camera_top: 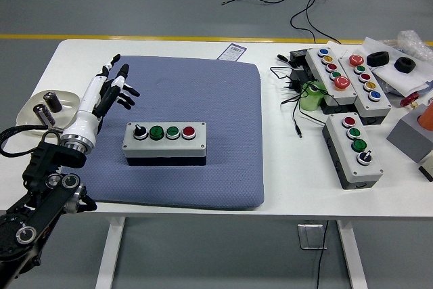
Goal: Pick up the button,place it on the desk,press the button,press the button
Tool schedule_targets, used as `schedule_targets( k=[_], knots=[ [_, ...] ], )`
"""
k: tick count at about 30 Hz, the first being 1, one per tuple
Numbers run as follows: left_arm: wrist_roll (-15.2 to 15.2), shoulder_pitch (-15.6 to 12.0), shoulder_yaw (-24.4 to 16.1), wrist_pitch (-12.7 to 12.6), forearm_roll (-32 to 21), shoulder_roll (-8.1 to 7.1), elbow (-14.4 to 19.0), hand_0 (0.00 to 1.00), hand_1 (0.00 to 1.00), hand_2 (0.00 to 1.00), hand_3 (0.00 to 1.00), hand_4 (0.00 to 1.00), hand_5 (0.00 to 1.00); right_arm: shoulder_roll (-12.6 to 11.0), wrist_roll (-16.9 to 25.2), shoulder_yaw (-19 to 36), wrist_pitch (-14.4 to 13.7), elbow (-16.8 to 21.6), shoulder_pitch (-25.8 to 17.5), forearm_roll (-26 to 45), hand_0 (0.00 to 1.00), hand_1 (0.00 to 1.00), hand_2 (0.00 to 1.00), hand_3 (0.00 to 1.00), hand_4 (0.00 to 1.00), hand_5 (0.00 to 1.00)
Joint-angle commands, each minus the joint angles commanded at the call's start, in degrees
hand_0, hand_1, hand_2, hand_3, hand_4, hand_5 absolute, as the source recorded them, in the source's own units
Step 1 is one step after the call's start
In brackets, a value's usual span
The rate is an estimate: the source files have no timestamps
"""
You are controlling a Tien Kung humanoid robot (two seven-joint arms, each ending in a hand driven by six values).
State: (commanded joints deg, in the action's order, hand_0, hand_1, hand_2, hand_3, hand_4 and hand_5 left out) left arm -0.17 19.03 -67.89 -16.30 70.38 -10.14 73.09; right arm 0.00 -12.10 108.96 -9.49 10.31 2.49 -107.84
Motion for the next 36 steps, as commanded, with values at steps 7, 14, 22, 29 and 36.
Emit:
schedule_targets(
  k=[7,14,22,29,36],
  knots=[
    [-0.9,-0.7,-1.9,3.6,-9.8,0.34,-1.4,0.754,0.834,0.921,0.969,0.615,0.998,0.0,0.0,0.0,0.0,0.0,0.1,-0.1,0.532,0.662,0.713,0.632,0.319,0.156],
    [-1.8,-1.1,-1.9,3.4,-10.9,0.57,-1.9,0.763,0.845,0.927,0.964,0.613,0.998,0.0,-0.1,0.1,0.0,0.0,0.1,-0.3,0.531,0.661,0.713,0.632,0.319,0.156],
    [-2.9,-1.2,-2.0,3.1,-10.7,0.48,-1.9,0.776,0.851,0.919,0.960,0.599,0.998,0.0,0.0,0.2,0.0,0.0,0.0,-0.3,0.533,0.661,0.713,0.632,0.319,0.156],
    [-3.8,-1.3,-2.4,2.9,-10.9,0.45,-1.9,0.780,0.852,0.915,0.958,0.594,0.998,0.0,0.0,0.2,0.0,0.0,0.1,-0.2,0.534,0.661,0.713,0.632,0.319,0.156],
    [-4.2,-1.4,-2.5,2.9,-11.2,0.42,-1.9,0.782,0.852,0.911,0.956,0.594,0.998,0.0,-0.1,0.0,0.0,0.0,0.2,0.0,0.532,0.660,0.713,0.632,0.319,0.156]
  ],
)
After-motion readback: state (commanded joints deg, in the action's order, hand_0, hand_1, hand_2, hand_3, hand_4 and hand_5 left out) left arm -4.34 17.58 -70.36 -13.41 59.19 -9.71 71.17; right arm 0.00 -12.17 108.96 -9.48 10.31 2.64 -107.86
